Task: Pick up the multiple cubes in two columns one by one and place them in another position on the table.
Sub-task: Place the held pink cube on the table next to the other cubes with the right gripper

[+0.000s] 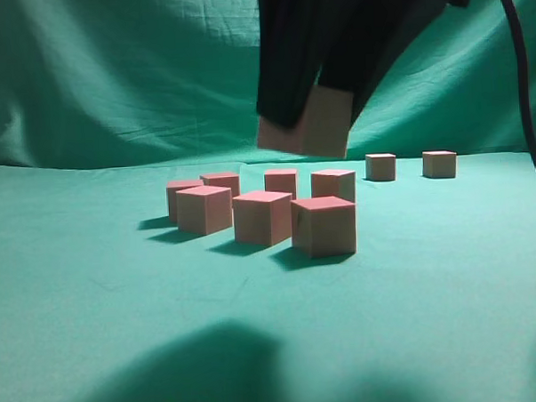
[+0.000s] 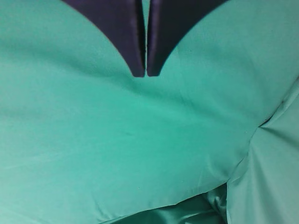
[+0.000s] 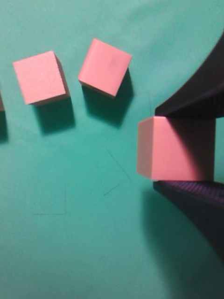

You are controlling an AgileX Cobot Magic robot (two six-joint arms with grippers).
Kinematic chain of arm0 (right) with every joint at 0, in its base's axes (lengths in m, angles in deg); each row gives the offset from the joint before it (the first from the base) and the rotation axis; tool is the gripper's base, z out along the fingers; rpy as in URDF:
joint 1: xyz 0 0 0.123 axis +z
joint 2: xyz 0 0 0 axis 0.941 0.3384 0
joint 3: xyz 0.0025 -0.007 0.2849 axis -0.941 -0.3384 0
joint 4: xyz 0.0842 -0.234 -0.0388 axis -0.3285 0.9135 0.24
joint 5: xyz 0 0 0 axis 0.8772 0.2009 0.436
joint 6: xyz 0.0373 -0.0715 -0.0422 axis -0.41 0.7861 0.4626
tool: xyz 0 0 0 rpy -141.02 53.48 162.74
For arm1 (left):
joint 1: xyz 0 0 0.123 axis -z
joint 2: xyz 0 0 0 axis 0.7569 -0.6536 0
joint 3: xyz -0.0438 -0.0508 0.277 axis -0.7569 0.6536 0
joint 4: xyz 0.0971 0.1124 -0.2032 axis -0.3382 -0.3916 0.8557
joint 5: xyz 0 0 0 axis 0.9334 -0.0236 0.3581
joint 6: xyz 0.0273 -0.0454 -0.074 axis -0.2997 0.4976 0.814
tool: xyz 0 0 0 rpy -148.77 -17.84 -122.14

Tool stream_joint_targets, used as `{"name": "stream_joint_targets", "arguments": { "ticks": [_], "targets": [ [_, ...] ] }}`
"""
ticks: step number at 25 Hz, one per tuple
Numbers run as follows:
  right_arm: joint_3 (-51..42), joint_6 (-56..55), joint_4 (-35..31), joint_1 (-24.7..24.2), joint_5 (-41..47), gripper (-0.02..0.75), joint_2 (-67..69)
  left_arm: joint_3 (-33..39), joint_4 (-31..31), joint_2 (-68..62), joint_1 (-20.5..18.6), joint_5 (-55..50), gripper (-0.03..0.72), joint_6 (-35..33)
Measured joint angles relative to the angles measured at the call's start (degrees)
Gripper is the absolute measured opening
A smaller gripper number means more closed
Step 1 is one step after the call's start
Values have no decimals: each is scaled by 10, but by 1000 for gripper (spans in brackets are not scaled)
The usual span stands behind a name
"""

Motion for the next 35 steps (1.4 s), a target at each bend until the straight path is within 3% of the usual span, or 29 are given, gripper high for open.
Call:
{"name": "stream_joint_targets", "arguments": {
  "ticks": [12,21,33,35],
  "targets": [
    [-1,-1,7,0,-37,262,93,0,0,0,0,0,0,0],
    [-1,-14,45,0,-49,262,100,0,0,0,0,0,0,0],
    [-1,-19,48,0,-30,262,112,0,0,0,0,0,0,0],
    [0,-21,48,0,-21,338,115,0,0,0,0,0,0,0]
  ]
}}
